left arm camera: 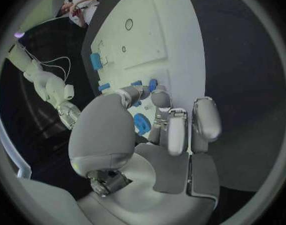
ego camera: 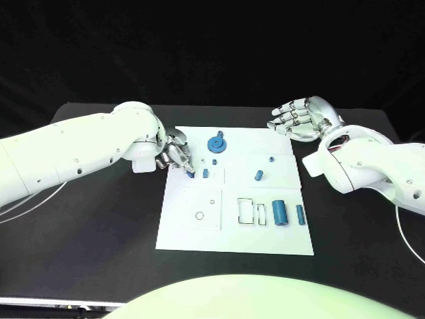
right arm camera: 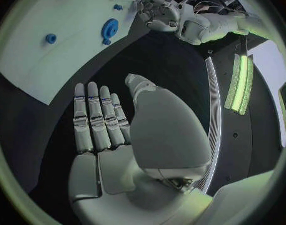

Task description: Assemble the parts on the task board

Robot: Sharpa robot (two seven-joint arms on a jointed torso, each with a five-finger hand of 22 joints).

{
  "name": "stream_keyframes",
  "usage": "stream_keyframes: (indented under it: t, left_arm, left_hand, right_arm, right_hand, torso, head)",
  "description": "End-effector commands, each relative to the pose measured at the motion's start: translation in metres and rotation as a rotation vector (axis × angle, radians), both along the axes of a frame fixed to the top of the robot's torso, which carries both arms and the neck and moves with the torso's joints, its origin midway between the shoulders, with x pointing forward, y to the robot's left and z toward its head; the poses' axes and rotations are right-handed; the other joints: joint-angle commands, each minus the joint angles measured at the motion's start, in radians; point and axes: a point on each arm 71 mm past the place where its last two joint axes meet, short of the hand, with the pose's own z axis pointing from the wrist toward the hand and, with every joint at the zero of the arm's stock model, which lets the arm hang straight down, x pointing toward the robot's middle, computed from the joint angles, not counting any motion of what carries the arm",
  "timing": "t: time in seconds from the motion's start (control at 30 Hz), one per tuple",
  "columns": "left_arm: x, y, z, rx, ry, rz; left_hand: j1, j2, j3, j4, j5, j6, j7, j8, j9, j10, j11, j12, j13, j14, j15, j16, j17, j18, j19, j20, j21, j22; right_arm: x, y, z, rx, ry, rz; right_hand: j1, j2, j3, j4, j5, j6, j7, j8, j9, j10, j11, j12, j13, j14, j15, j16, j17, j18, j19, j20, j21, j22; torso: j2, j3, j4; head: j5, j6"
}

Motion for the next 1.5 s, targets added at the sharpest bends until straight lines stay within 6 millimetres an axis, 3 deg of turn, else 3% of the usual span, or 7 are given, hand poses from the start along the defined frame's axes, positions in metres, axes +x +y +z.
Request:
stream_keyframes:
  t: [0.03,1.07,1.2,1.3,1.37,1.5]
  left_arm:
    - [-0.0025,-0.0029,-0.0029,0.017,0.025,-0.025]
    - [0.0009,-0.0117,-0.0079,0.024,0.037,-0.027]
    - [0.0019,-0.0109,-0.0077,0.017,0.029,-0.016]
    - [0.0023,-0.0102,-0.0078,0.009,0.029,-0.008]
    - [0.0023,-0.0097,-0.0079,0.007,0.033,-0.006]
    - [0.0024,-0.008,-0.0082,0.008,0.038,-0.004]
  left_hand:
    - [0.002,0.01,0.174,-0.175,0.003,0.01,-0.004,0.002,0.002,0.005,-0.002,-0.001,0.0,0.07,-0.009,0.005,0.118,-0.013,0.008,0.0,0.005,0.001]
    - [-0.022,0.007,0.159,-0.165,0.004,0.013,-0.006,-0.001,0.007,0.019,-0.003,0.01,0.021,0.07,-0.009,0.006,0.119,-0.014,0.008,0.0,0.006,0.004]
    - [-0.046,0.008,0.117,-0.148,-0.005,0.008,-0.014,-0.003,0.015,0.023,-0.008,0.003,0.014,0.07,-0.011,0.005,0.117,-0.013,0.006,-0.001,0.002,0.002]
    - [-0.073,0.012,0.07,-0.121,-0.013,0.009,-0.022,-0.008,0.018,0.023,-0.013,-0.002,0.011,0.069,-0.015,0.004,0.114,-0.013,0.005,-0.004,-0.001,0.0]
    - [-0.109,0.02,0.04,-0.083,-0.014,0.016,-0.023,-0.015,0.016,0.022,-0.013,-0.002,0.014,0.069,-0.016,0.004,0.114,-0.014,0.006,-0.006,-0.002,0.0]
    - [-0.129,0.02,0.011,-0.059,-0.017,0.02,-0.024,-0.023,0.013,0.016,-0.014,-0.006,0.01,0.068,-0.018,0.002,0.11,-0.013,0.004,-0.007,-0.006,-0.004]
  right_arm:
    - [-0.0003,0.0016,0.0003,-0.002,-0.007,0.014]
    - [-0.0004,0.0012,0.0005,-0.001,-0.01,0.011]
    - [-0.0003,0.0011,0.0005,-0.002,-0.01,0.011]
    - [-0.0003,0.0009,0.0005,-0.002,-0.01,0.011]
    - [-0.0003,0.0008,0.0005,-0.002,-0.01,0.01]
    - [-0.0002,0.0009,0.0004,-0.002,-0.01,0.011]
  right_hand:
    - [0.008,-0.004,0.006,0.0,0.005,0.0,0.052,-0.003,-0.001,0.003,0.007,-0.006,-0.002,0.005,0.005,-0.007,-0.002,0.006,-0.003,0.002,-0.004,-0.002]
    - [0.009,-0.004,0.007,0.0,0.007,0.0,0.052,-0.003,-0.002,0.003,0.008,-0.007,-0.002,0.005,0.005,-0.008,-0.004,0.006,-0.004,0.003,-0.004,-0.005]
    - [0.009,-0.004,0.007,0.0,0.007,0.0,0.052,-0.003,-0.002,0.003,0.008,-0.007,-0.002,0.005,0.005,-0.008,-0.004,0.006,-0.004,0.003,-0.004,-0.005]
    - [0.009,-0.004,0.007,0.0,0.007,0.0,0.052,-0.003,-0.002,0.003,0.008,-0.007,-0.002,0.005,0.005,-0.008,-0.004,0.006,-0.004,0.003,-0.004,-0.005]
    - [0.01,-0.004,0.007,-0.001,0.008,0.0,0.053,-0.003,-0.003,0.003,0.008,-0.008,-0.002,0.005,0.006,-0.01,-0.006,0.006,-0.005,0.003,-0.004,-0.008]
    - [0.011,-0.005,0.008,-0.001,0.012,0.0,0.053,-0.004,-0.003,0.004,0.008,-0.009,-0.003,0.005,0.006,-0.012,-0.007,0.006,-0.006,0.003,-0.004,-0.01]
  torso:
    - [0.0,0.0001,0.0001]
    - [-0.002,-0.0003,0.0009]
    - [-0.002,-0.0002,0.001]
    - [-0.001,-0.0004,0.0007]
    - [-0.001,-0.0006,0.0006]
    - [-0.001,-0.0011,-0.0003]
  head:
    - [0.0,-0.002]
    - [-0.008,-0.005]
    - [-0.009,-0.005]
    - [-0.008,-0.005]
    - [-0.008,-0.005]
    - [-0.009,-0.005]
